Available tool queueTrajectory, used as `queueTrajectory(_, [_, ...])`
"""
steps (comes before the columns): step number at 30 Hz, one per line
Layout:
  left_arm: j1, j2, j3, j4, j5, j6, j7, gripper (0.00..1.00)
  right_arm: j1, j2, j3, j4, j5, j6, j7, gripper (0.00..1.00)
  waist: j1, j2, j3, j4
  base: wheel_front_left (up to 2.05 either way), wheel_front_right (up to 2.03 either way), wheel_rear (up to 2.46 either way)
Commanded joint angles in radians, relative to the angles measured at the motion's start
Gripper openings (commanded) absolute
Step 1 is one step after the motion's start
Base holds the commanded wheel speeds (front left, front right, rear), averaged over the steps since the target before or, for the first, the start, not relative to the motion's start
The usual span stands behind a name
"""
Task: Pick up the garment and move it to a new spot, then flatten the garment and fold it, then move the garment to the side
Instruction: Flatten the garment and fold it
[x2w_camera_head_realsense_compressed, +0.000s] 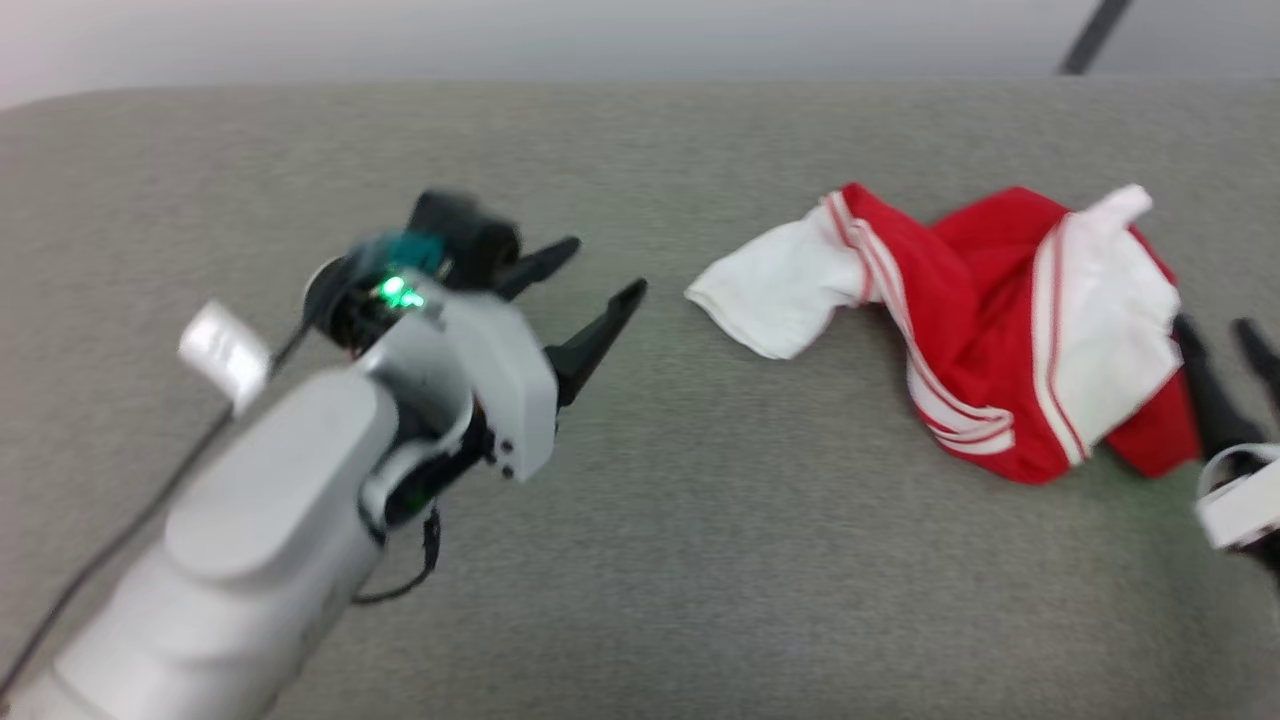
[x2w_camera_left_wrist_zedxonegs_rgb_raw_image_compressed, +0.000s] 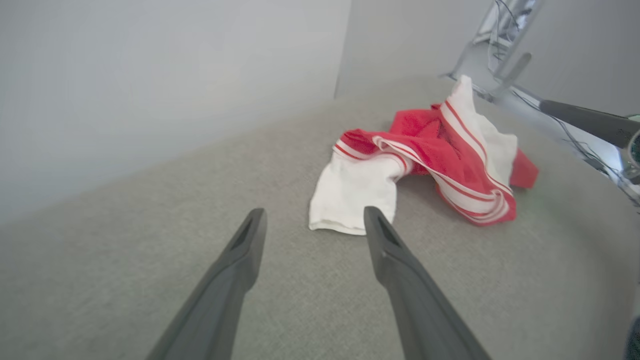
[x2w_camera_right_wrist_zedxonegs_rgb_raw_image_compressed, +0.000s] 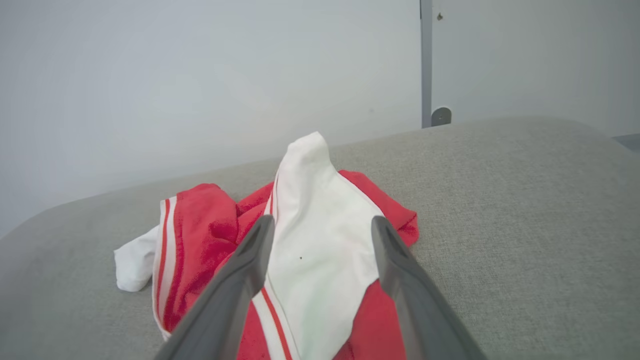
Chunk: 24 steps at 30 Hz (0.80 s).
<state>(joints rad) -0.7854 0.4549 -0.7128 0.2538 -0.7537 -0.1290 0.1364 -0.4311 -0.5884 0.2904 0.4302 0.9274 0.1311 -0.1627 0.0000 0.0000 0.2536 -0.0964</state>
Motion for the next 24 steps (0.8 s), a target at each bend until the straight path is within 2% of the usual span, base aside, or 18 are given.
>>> queueTrajectory(1, [-0.067, 0.007, -0.051, 0.040, -0.077, -0.003, 0.090, 1.00, 0.042, 0.026, -0.020, -0.059, -0.021, -0.001, 0.013, 1.00, 0.0000, 0.0000, 0.022, -0.069, 0.00, 0.00, 0.00])
queueTrajectory(7, [-0.269, -0.020, -0.172, 0.214, -0.262, -0.003, 0.350, 1.00, 0.112, 0.132, -0.076, -0.235, -0.104, 0.000, 0.078, 1.00, 0.0000, 0.0000, 0.089, -0.162, 0.00, 0.00, 0.00])
queueTrajectory(11, [-0.362, -0.041, -0.230, 0.348, -0.295, -0.003, 0.464, 1.00, 0.130, 0.199, -0.108, -0.309, -0.156, 0.000, 0.117, 1.00, 0.0000, 0.0000, 0.134, -0.217, 0.00, 0.00, 0.00])
queueTrajectory(18, [-0.418, -0.047, -0.284, 0.513, -0.352, -0.003, 0.529, 1.00, 0.142, 0.278, -0.144, -0.368, -0.215, 0.000, 0.161, 1.00, 0.0000, 0.0000, 0.186, -0.281, 0.00, 0.00, 0.00])
queueTrajectory(24, [-0.416, -0.065, -0.297, 0.543, -0.428, -0.003, 0.550, 1.00, 0.154, 0.314, -0.175, -0.386, -0.243, 0.000, 0.180, 1.00, 0.0000, 0.0000, 0.202, -0.296, 0.00, 0.00, 0.00])
